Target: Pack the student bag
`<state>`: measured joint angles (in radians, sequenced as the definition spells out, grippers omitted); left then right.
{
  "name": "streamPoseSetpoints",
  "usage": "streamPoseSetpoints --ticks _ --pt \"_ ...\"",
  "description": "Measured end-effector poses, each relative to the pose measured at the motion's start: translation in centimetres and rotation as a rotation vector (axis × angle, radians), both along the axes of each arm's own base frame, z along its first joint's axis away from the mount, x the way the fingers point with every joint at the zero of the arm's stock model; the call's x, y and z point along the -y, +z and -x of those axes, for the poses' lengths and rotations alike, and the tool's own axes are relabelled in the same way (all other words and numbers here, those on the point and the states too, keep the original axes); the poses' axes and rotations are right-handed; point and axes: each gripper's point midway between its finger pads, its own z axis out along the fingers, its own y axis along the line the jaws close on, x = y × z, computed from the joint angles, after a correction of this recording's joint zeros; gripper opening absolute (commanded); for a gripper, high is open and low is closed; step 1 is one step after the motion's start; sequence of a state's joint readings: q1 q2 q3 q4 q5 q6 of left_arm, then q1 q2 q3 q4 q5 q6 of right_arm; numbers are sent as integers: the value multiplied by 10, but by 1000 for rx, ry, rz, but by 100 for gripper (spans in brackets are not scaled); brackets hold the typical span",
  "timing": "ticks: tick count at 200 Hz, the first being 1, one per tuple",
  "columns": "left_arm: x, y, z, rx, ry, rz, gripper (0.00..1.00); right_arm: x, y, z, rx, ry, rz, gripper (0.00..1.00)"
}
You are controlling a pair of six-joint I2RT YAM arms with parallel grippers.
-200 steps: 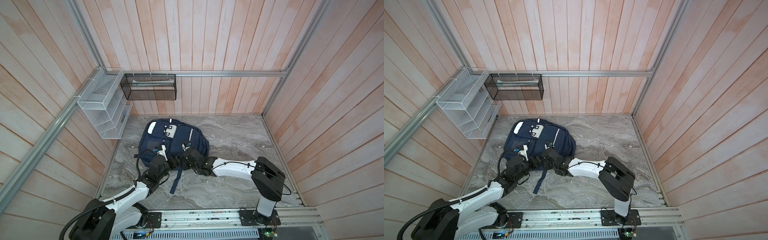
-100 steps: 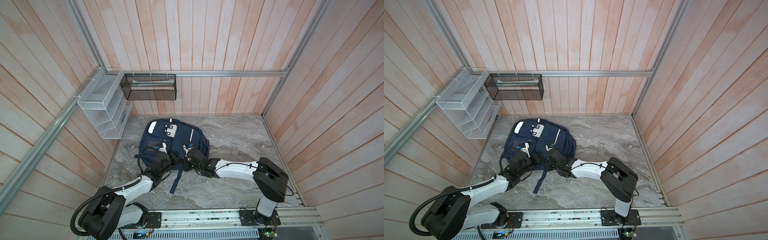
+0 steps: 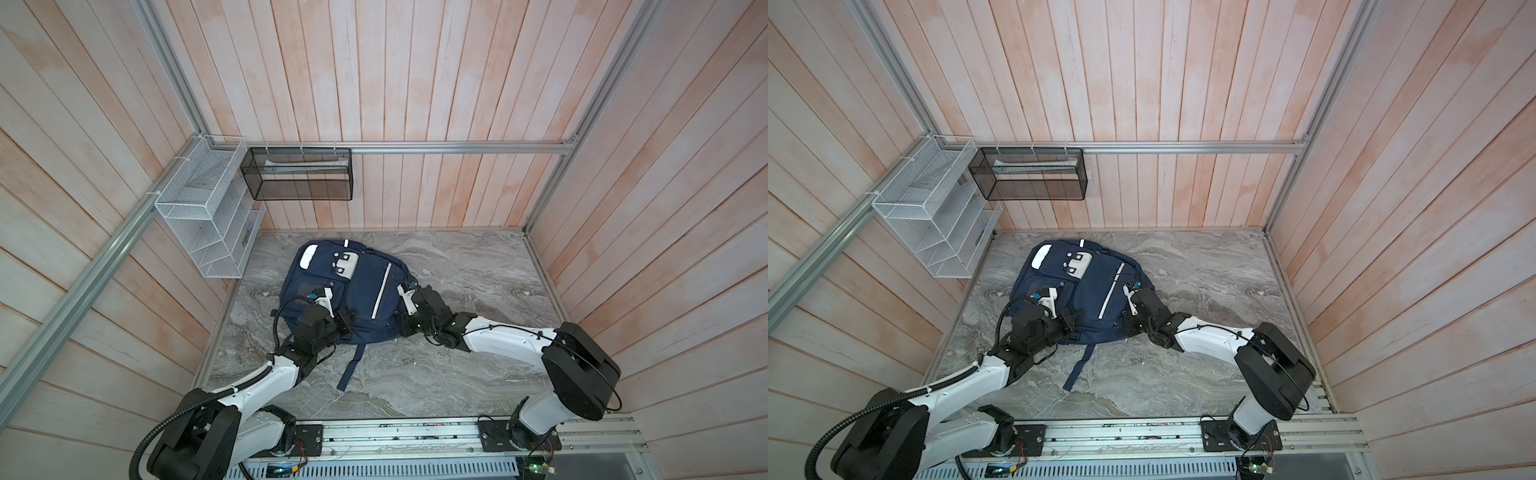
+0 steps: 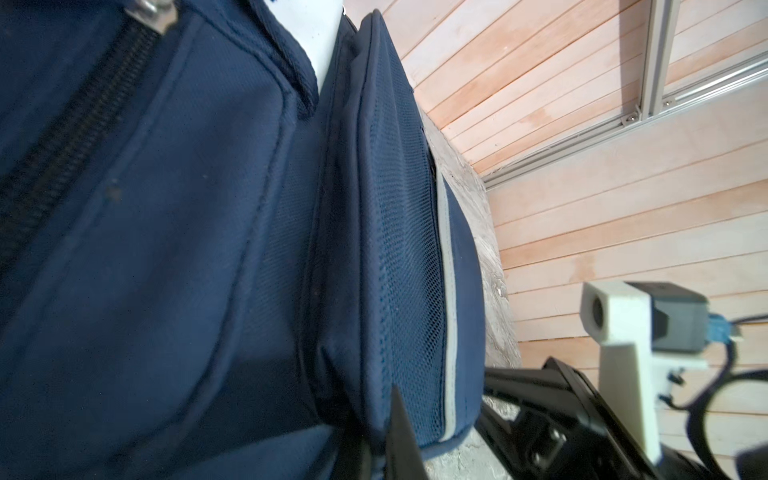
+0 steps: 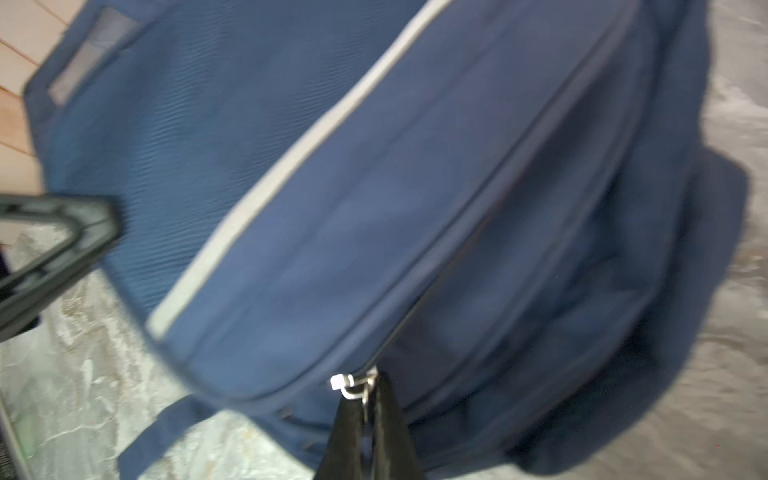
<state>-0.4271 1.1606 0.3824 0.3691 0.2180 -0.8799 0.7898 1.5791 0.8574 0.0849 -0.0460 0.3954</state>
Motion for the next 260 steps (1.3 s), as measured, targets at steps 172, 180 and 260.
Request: streamPoseSetpoints --ticks 172,180,260 --pt "-55 74 -16 190 71 -37 62 -56 -13 92 -90 132 27 0" --pt "-53 72 -6 188 61 -22 64 -59 -12 91 -95 126 20 0" --pt "24 -30 43 -111 -139 -31 27 -67 -6 87 -108 105 -16 0"
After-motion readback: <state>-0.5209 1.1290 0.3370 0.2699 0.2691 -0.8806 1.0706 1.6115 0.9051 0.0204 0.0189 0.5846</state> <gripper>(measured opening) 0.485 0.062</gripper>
